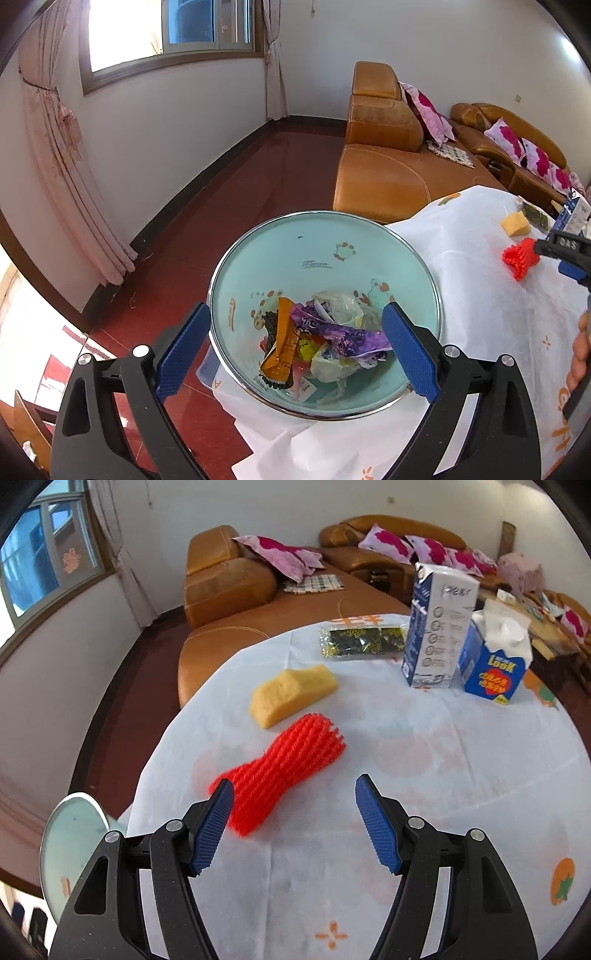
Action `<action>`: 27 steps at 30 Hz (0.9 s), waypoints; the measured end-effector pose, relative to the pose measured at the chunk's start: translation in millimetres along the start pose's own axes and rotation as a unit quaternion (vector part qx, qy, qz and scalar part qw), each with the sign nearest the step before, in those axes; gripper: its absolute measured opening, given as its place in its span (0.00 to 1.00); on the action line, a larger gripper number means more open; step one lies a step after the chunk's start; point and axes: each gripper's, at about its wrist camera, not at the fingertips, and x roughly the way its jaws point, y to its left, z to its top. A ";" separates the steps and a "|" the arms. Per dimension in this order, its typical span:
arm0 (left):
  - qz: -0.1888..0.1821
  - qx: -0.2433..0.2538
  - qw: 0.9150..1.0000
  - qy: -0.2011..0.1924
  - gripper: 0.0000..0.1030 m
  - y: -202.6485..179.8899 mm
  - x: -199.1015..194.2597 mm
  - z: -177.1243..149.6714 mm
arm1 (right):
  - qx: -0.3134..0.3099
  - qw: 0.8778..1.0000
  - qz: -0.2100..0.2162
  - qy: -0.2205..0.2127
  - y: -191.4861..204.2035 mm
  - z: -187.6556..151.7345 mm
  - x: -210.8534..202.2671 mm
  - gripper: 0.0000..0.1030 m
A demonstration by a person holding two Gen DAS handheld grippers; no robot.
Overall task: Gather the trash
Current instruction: 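Move both grippers back from the bin to the table items, then grasp the red mesh net with the right gripper while the left grasps the yellow sponge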
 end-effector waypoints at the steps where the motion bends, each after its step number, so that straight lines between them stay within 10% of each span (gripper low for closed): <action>1: 0.001 0.000 1.000 0.001 0.89 0.7 1.0 -0.1 | 0.003 1.000 0.001 0.005 1.2 2.5 5.9 0.66; 5: 0.005 -0.004 1.000 0.007 0.89 4.9 9.0 0.4 | 0.020 0.999 0.009 0.027 6.2 8.0 27.9 0.61; 12: 0.005 0.002 1.000 0.008 0.89 1.3 15.2 3.4 | 0.001 0.998 0.037 0.051 14.9 6.2 47.5 0.22; 20: -0.041 0.055 0.998 -0.012 0.89 -46.9 16.2 22.2 | -0.024 0.995 0.078 0.049 -31.5 3.5 14.6 0.19; 27: -0.133 0.156 0.978 -0.043 0.89 -143.4 28.1 61.5 | -0.085 0.996 0.024 0.009 -92.3 10.0 -12.6 0.20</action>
